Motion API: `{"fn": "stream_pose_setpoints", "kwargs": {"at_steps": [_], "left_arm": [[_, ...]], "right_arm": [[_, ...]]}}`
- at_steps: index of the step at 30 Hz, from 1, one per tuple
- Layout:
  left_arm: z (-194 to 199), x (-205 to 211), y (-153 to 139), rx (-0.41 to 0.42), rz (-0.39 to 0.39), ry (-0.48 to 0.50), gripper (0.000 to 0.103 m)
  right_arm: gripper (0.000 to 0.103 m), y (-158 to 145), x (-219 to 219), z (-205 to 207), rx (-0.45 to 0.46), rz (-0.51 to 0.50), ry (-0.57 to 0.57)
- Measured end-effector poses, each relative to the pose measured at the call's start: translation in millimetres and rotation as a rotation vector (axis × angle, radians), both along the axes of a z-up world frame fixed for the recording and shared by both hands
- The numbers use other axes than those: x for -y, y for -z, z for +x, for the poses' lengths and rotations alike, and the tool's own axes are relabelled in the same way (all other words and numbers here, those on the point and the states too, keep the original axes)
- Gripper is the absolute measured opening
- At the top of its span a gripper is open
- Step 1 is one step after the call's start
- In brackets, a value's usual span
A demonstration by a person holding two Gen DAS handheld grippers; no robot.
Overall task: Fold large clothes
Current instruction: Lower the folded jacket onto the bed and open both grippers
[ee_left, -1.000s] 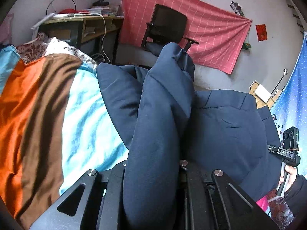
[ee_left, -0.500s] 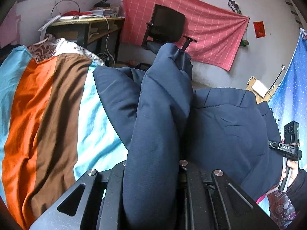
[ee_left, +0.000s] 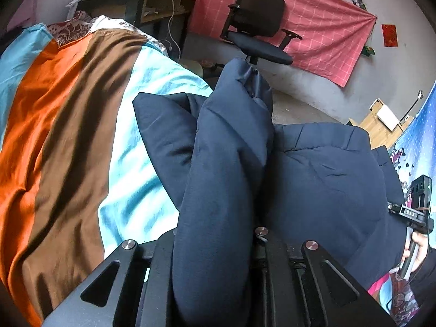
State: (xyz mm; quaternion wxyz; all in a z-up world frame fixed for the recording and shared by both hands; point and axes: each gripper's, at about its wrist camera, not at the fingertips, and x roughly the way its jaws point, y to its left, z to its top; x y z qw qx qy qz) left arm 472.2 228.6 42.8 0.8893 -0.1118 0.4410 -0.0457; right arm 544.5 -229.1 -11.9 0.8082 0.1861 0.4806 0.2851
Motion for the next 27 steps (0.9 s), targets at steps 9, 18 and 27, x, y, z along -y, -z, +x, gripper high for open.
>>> {"fn": "stream_pose_setpoints", "kwargs": {"at_steps": [9, 18, 27], "left_arm": [[1.4, 3.9, 13.0, -0.074, 0.070, -0.059, 0.047], [-18.0, -5.6, 5.6, -0.042, 0.132, -0.156, 0.077], [-49.6, 21.0, -21.7, 0.087, 0.175, -0.141, 0.084]], "right_arm": [[0.050, 5.7, -2.0, 2.3, -0.018, -0.140, 0.014], [0.086, 4.3, 9.1, -10.3, 0.003, -0.241, 0.109], [0.103, -29.7, -3.8, -47.5, 0.189, -0.350, 0.153]]}}
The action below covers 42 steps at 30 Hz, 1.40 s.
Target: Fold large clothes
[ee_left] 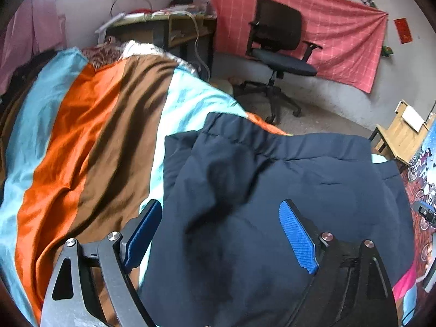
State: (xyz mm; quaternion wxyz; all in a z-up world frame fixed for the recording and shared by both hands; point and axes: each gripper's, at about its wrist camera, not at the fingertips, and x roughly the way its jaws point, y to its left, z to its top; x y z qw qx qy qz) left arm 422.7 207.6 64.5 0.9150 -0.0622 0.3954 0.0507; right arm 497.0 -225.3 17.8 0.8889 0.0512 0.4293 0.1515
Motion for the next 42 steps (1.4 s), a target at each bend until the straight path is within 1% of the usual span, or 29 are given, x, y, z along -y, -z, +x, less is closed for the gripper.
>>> {"fn": "stream_pose_setpoints", "kwargs": {"at_steps": [4, 10, 16, 20, 23, 25, 28, 34, 40, 42], "left_arm": [[-11.6, 11.8, -16.4, 0.063, 0.009, -0.007, 0.085], [-36.2, 21.6, -36.8, 0.129, 0.017, -0.036, 0.085], [-70.0, 42.8, -56.4, 0.205, 0.077, -0.015, 0.088], [-99.0, 58.9, -69.0, 0.280, 0.121, -0.009, 0.093], [-122.9, 71.9, -76.4, 0.337, 0.143, 0.004, 0.095], [-136.3, 81.1, -80.3, 0.359, 0.153, 0.014, 0.095], [-154.0, 89.7, -82.7, 0.378, 0.152, 0.036, 0.096], [-191.9, 108.4, -78.3, 0.405, 0.150, 0.059, 0.096], [-224.0, 118.2, -71.9, 0.426, 0.149, 0.079, 0.096], [-232.6, 120.4, -69.0, 0.421, 0.150, 0.083, 0.096]], "right_arm": [[0.103, -15.2, -6.8, -24.0, 0.100, -0.040, 0.014], [0.103, -33.0, -10.9, -55.7, 0.176, -0.013, 0.023], [0.103, -50.0, -17.1, -89.4, 0.246, 0.011, 0.016], [0.103, -59.9, -20.6, -114.0, 0.311, 0.007, 0.013], [0.103, -66.5, -22.0, -131.1, 0.352, 0.000, 0.009], [0.103, -71.3, -23.0, -145.5, 0.379, 0.011, 0.006], [0.103, -74.6, -24.0, -165.0, 0.413, 0.022, -0.006], [0.103, -79.5, -26.0, -206.0, 0.470, 0.024, -0.021], [0.103, -76.2, -20.1, -243.1, 0.478, 0.066, -0.018], [0.103, -74.4, -17.5, -252.3, 0.477, 0.071, -0.011]]}}
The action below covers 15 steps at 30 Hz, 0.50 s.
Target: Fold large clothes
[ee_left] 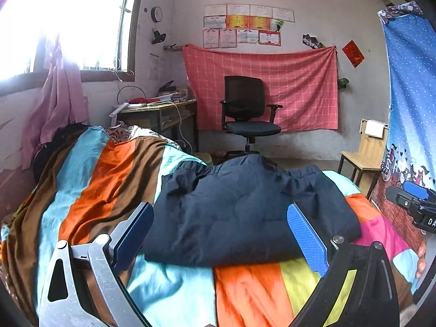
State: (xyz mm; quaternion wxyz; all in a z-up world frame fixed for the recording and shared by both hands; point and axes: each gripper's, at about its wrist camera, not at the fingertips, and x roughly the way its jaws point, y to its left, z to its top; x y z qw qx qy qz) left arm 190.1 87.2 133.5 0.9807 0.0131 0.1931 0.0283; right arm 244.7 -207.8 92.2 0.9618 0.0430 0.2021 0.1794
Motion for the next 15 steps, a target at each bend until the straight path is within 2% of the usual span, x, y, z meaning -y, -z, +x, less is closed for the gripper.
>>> {"fn": "stream_pose_setpoints", "kwargs": {"at_steps": [8, 15], "left_arm": [[-27.6, -0.9, 15.5, -0.053, -0.035, -0.012, 0.097], [-50.0, -0.5, 22.4, -0.036, -0.006, -0.030, 0.097]], "right_arm": [[0.103, 10.3, -2.6, -38.5, 0.011, 0.006, 0.011], [0.103, 17.5, -13.6, -68.7, 0.034, -0.015, -0.006]]}}
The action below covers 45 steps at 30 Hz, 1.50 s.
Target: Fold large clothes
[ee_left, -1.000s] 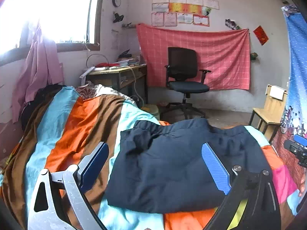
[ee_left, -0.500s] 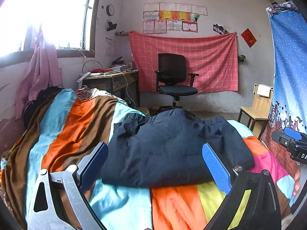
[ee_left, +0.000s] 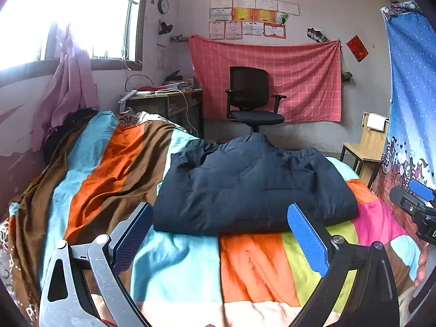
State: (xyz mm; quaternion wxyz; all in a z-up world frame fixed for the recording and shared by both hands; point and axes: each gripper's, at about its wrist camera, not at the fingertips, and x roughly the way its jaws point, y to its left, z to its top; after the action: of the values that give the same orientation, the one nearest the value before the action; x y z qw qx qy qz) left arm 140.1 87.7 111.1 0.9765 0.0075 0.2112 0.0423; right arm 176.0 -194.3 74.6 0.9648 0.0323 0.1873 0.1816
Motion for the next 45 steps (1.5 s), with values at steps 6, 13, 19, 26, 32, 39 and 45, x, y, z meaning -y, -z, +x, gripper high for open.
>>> {"fn": "stream_pose_setpoints", "kwargs": {"at_steps": [6, 13, 19, 26, 32, 39, 45], "left_arm": [[-16.8, 3.3, 12.9, -0.012, 0.020, 0.001, 0.097], [-33.1, 4.8, 28.1, 0.000, 0.015, -0.005, 0.097], [-38.9, 5.5, 35.8, -0.008, -0.005, -0.006, 0.097], [-48.3, 4.4, 43.8, -0.001, -0.001, -0.013, 0.097], [-49.9, 7.0, 61.0, -0.049, 0.025, -0.005, 0.097], [-50.9, 9.1, 76.0, -0.095, 0.030, -0.009, 0.097], [-50.0, 7.2, 75.6, -0.096, 0.023, -0.016, 0.097]], "right_arm": [[0.103, 8.0, -5.9, -21.7, 0.005, 0.002, -0.003], [0.103, 23.2, -10.7, -46.8, 0.054, -0.008, -0.001], [0.103, 29.9, -13.3, -58.1, 0.091, -0.020, -0.020], [0.103, 31.5, -11.2, -61.0, 0.092, -0.017, -0.022], [0.103, 48.6, -13.5, -65.0, 0.044, -0.021, -0.019], [0.103, 64.7, -14.4, -55.3, -0.025, -0.005, -0.010], [0.103, 69.1, -16.9, -54.4, -0.038, 0.001, -0.012]]}}
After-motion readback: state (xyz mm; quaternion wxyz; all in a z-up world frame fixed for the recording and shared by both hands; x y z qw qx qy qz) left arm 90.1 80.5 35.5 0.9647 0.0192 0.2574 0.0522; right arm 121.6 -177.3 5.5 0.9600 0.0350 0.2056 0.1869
